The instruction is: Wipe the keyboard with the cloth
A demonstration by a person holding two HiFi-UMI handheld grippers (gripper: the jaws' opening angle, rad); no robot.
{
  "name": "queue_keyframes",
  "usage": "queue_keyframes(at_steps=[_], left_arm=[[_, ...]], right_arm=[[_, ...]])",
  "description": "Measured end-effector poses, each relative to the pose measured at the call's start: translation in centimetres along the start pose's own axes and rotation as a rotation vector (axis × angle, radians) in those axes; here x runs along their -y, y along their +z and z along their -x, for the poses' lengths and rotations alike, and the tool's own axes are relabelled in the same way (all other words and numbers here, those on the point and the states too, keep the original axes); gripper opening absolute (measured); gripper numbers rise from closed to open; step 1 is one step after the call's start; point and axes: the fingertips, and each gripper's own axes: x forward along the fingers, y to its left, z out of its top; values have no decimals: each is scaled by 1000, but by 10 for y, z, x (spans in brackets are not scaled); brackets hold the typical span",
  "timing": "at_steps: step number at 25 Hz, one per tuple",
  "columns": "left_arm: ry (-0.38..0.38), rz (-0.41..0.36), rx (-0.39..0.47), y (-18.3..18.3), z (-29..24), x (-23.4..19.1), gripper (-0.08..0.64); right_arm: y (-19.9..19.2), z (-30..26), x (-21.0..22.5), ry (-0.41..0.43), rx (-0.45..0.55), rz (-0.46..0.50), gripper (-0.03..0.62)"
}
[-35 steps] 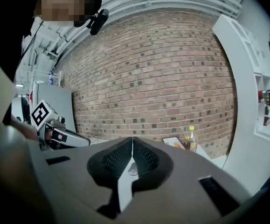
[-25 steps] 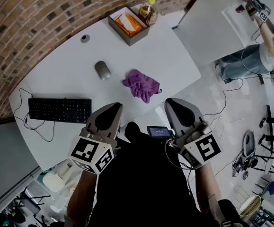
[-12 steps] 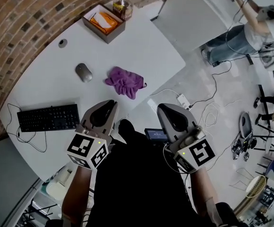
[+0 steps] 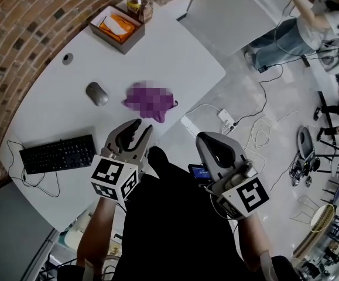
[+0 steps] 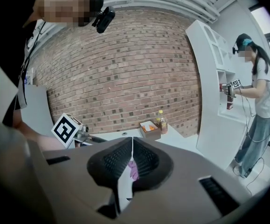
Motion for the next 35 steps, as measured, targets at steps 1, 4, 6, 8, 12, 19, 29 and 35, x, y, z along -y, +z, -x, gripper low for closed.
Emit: queue_keyframes(at_steps=[1, 4, 6, 8, 12, 19, 29, 35], left_arm=[[-3, -3, -8, -2, -3, -1, 126], [-11, -10, -25, -7, -14, -4, 153], [-15, -14, -34, -10, -19, -6, 176], [-17, -20, -43, -12, -24, -10, 193], [-9, -43, -70, -16, -35, -20, 237], [3, -62, -131, -33, -59, -38, 286], [42, -119, -189, -51, -95, -62, 325], [64, -149, -219, -62, -113, -76, 361]], right_arm=[[0, -1, -2, -1, 0, -12, 20], [-1, -5, -6, 1, 2, -47, 20], [-4, -7, -7, -1, -5, -53, 20], [-7, -7, -6, -5, -14, -57, 20], [-11, -7, 1, -24, -23, -68, 20], [-18, -5, 10, -49, -42, -75, 20], [-23, 1, 21, -82, -47, -94, 20], [-25, -3, 23, -78, -58, -103, 20]])
